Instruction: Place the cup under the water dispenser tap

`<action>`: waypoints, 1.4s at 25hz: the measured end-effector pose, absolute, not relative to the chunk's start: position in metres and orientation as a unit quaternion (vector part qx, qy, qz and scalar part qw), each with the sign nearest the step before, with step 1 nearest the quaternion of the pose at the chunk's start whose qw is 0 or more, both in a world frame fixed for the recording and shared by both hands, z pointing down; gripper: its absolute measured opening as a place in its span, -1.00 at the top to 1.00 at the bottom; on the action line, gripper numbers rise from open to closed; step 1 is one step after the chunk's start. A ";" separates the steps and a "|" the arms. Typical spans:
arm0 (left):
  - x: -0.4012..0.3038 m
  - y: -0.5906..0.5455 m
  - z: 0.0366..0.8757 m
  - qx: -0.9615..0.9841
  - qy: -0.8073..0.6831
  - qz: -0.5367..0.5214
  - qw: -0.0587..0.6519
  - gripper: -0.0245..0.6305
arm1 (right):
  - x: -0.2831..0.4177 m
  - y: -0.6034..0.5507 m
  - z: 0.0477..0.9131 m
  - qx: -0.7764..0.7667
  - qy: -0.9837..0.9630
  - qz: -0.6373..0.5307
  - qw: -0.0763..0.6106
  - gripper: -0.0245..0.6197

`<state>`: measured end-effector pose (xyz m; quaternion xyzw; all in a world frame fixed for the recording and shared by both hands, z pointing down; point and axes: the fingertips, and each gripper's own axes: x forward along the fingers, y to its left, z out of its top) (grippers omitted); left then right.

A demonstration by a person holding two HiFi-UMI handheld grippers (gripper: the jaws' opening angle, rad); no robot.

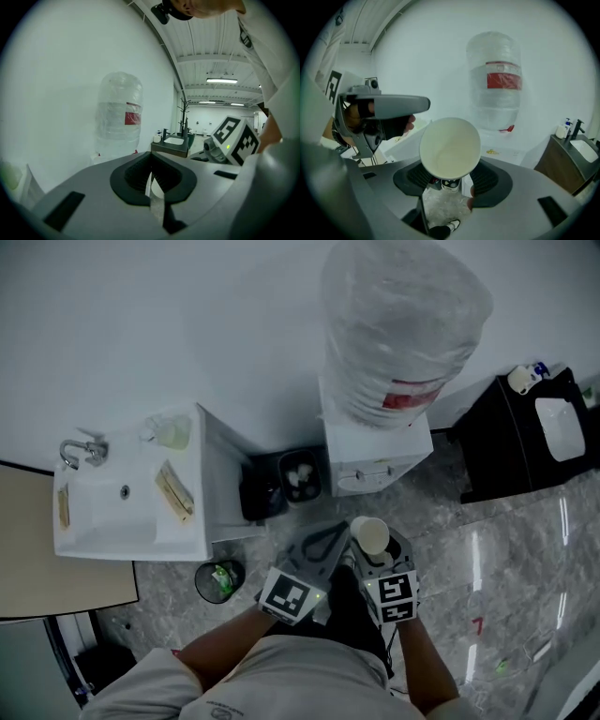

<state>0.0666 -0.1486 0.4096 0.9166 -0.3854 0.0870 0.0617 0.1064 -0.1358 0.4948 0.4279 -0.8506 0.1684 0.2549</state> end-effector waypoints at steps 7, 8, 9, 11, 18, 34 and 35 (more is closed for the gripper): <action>0.067 -0.203 0.464 0.905 -0.408 0.101 0.069 0.91 | 0.104 -0.191 0.583 0.385 -0.861 0.157 0.293 0.13; 0.066 -0.208 0.473 0.904 -0.408 0.102 0.071 0.91 | 0.103 -0.197 0.600 0.383 -0.859 0.159 0.300 0.13; 0.065 -0.211 0.483 0.904 -0.408 0.103 0.074 0.91 | 0.103 -0.201 0.617 0.382 -0.857 0.162 0.305 0.13; 0.063 -0.214 0.503 0.905 -0.403 0.109 0.083 0.91 | 0.101 -0.206 0.652 0.381 -0.852 0.172 0.316 0.13; 0.052 -0.228 0.575 0.907 -0.394 0.119 0.093 0.91 | 0.097 -0.229 0.779 0.383 -0.837 0.188 0.344 0.13; 0.020 -0.245 0.671 0.895 -0.411 0.128 0.121 0.91 | 0.114 -0.306 0.953 0.433 -0.790 0.183 0.394 0.13; 0.019 -0.245 0.673 0.894 -0.411 0.129 0.124 0.91 | 0.116 -0.307 0.957 0.433 -0.788 0.182 0.397 0.13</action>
